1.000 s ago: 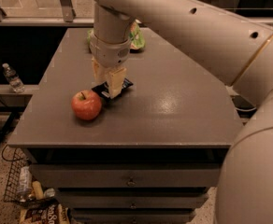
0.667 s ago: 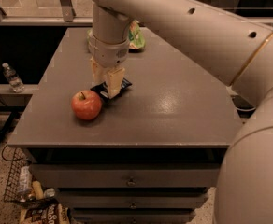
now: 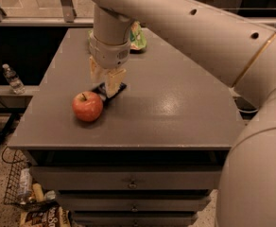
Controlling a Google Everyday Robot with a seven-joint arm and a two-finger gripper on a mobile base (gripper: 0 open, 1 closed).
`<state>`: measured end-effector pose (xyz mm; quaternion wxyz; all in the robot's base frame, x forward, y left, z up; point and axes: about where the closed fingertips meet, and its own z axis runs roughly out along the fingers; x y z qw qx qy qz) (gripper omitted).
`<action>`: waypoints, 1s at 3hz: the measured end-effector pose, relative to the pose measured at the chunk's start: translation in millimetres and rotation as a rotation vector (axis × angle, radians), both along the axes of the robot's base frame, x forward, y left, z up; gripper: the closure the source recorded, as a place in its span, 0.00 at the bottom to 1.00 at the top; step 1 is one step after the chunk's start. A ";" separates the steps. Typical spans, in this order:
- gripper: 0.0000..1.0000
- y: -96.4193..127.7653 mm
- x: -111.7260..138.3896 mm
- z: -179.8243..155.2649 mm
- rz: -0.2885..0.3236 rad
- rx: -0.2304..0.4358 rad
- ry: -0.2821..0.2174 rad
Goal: Move rxbar blueberry near apple
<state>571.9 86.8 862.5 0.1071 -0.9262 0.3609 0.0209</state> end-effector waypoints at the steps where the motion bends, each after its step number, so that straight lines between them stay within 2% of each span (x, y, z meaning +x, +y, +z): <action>1: 0.00 1.3 0.7 -1.0 0.000 0.003 -0.002; 2: 0.00 1.3 0.7 -1.0 0.000 0.002 -0.002; 3: 0.00 -5.9 2.3 8.2 -0.033 -0.050 -0.013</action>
Offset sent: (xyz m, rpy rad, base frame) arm 0.0006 0.0011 -0.0009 0.0022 -0.0016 0.0003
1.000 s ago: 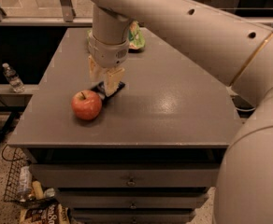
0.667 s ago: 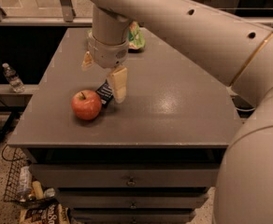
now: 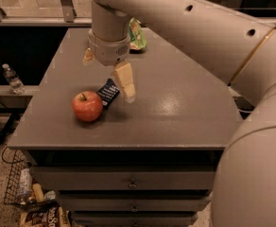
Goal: Move rxbar blueberry near apple
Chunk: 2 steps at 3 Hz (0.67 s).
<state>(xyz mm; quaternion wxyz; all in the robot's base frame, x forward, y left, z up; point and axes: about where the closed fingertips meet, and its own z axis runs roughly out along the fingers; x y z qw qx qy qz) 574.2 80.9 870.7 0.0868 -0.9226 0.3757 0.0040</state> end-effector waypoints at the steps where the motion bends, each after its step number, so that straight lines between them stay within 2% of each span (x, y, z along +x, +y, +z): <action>1: 0.00 -37.1 2.1 22.1 -0.117 -0.040 -0.029; 2: 0.00 -85.8 -1.5 40.9 -0.259 -0.025 -0.049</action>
Offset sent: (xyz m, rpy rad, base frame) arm -0.0116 -0.1696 0.0643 -0.0177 -0.0493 -0.4698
